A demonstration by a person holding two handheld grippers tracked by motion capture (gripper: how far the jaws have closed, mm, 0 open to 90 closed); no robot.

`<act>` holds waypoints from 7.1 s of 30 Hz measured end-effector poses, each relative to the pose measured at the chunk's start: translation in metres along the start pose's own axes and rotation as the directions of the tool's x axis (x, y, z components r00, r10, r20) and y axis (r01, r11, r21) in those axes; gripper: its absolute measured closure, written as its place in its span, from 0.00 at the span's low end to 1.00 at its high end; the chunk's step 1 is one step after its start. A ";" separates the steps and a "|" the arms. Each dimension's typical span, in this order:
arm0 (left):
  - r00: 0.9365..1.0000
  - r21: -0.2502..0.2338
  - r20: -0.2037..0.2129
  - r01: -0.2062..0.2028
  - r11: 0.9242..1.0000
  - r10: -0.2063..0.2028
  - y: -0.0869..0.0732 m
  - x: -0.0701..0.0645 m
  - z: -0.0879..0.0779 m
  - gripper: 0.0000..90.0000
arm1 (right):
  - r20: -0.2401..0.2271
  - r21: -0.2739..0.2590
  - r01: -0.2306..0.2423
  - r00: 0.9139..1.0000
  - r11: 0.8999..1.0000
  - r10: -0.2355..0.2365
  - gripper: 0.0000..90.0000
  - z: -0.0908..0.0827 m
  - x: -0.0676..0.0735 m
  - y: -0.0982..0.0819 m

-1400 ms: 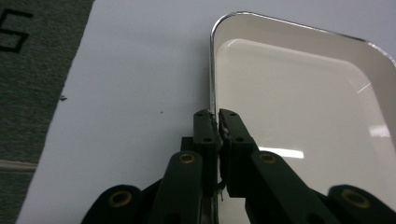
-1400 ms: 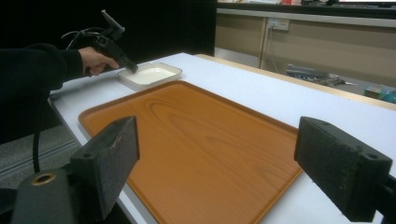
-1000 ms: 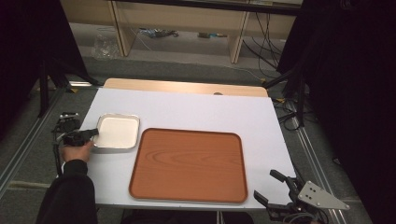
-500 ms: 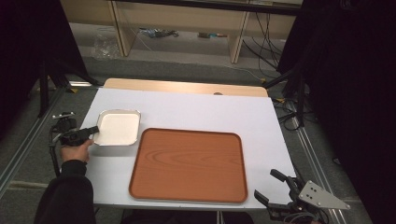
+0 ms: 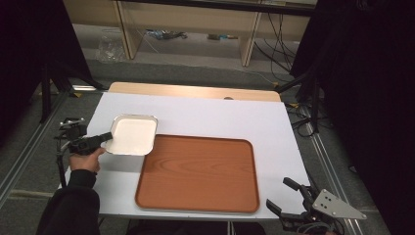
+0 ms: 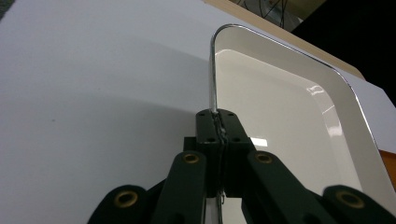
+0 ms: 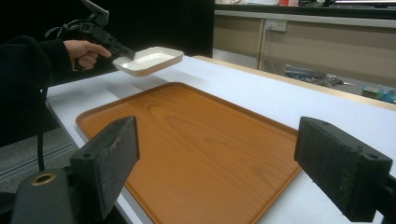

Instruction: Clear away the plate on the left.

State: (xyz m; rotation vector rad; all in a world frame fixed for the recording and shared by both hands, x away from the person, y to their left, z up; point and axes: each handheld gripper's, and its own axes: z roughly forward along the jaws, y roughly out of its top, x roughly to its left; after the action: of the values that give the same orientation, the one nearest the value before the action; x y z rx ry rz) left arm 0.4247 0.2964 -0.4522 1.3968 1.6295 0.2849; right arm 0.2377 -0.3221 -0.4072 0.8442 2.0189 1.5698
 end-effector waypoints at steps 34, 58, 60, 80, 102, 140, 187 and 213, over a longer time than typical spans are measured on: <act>0.950 0.213 0.254 -0.241 0.947 0.184 -0.072 -0.118 0.036 0.98 | 0.000 -0.008 -0.005 1.000 1.000 0.005 0.17 0.001 0.001 0.000; 0.913 0.320 0.297 -0.371 0.872 0.279 -0.110 -0.143 0.057 0.97 | 0.009 -0.023 0.005 1.000 1.000 -0.004 0.17 0.002 0.001 -0.001; 0.888 0.302 0.334 -0.419 0.856 0.317 -0.109 -0.139 0.059 0.97 | -0.001 0.000 0.001 1.000 1.000 -0.001 0.17 0.000 0.000 0.000; 0.945 0.403 0.249 -0.300 0.864 0.211 -0.122 -0.128 0.021 0.91 | 0.004 -0.023 -0.002 1.000 1.000 0.002 0.17 0.002 0.001 -0.001; 0.936 0.411 0.291 -0.309 0.858 0.198 -0.135 -0.143 0.013 0.87 | -0.013 -0.003 -0.038 0.999 0.999 0.038 0.17 0.002 0.003 -0.001; 0.912 0.338 0.323 -0.359 0.870 0.251 -0.123 -0.141 0.000 0.39 | -0.034 -0.001 -0.007 0.999 1.000 0.007 0.17 0.003 0.001 -0.001; 0.888 0.121 0.398 -0.298 0.947 0.229 -0.103 -0.118 -0.042 0.27 | -0.042 -0.004 -0.010 0.999 1.000 0.009 0.17 0.004 0.001 -0.001; 0.864 0.048 0.396 -0.358 0.932 0.312 -0.108 -0.120 -0.065 0.26 | -0.041 -0.005 -0.016 0.999 1.000 0.016 0.17 0.004 -0.001 -0.002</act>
State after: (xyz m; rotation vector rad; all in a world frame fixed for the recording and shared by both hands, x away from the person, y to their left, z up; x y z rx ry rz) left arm 0.2948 0.1829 -0.4329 1.7101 1.0928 0.1024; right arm 0.2405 -0.3207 -0.4099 0.8345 2.0406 1.6130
